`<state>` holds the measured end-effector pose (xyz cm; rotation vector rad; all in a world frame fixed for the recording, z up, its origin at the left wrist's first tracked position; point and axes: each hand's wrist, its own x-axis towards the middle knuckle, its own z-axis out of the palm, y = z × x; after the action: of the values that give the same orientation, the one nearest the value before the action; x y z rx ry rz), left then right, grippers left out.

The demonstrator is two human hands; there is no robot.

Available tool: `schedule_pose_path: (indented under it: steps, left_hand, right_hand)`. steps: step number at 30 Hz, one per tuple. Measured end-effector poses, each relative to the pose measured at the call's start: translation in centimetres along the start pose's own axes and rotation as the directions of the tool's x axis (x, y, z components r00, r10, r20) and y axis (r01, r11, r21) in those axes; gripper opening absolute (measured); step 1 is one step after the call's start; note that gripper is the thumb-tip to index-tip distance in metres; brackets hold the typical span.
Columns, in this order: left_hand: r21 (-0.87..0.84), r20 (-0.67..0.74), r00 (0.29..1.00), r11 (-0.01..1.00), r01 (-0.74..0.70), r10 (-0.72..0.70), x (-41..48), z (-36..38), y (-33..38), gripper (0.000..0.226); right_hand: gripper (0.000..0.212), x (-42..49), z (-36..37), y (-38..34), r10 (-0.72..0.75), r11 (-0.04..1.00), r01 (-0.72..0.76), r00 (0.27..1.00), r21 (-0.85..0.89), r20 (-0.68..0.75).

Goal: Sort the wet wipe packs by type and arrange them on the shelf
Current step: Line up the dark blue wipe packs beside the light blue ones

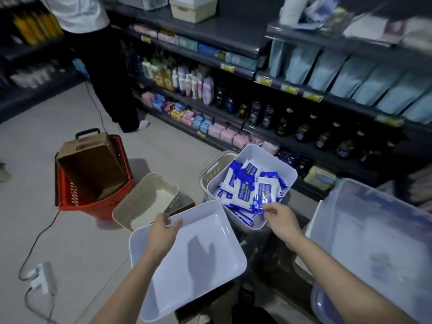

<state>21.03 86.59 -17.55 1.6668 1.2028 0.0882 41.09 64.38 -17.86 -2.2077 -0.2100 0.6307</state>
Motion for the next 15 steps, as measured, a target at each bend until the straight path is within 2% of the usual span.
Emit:
schedule_pose_path:
  steps: [4, 8, 11, 15]
  left_hand:
    - [-0.047, 0.092, 0.996, 0.999, -0.005, 0.010, 1.5, 2.7, 3.2, 0.049]
    - [-0.073, 0.095, 0.995, 0.997, -0.015, 0.022, 3.6, 5.4, 6.1, 0.028]
    - [-0.085, 0.071, 0.997, 0.996, 0.042, -0.036, 5.6, 7.8, 7.0, 0.019]
    - [-0.093, 0.120, 0.975, 0.976, 0.198, -0.186, 7.4, 11.2, 7.1, 0.037]
  right_hand:
    - [0.015, 2.9, -3.4, 0.5, 0.013, 0.997, -0.009, 0.999, 0.075, -0.053]
    - [0.012, 7.4, -6.3, -0.6, -0.004, 0.997, 0.014, 0.993, 0.082, -0.121]
    - [0.013, 11.5, -7.6, -0.8, -0.031, 0.999, 0.026, 0.989, -0.039, -0.142]
    - [0.019, 17.0, -9.1, 0.3, -0.009, 0.949, 0.007, 1.000, -0.316, -0.007]
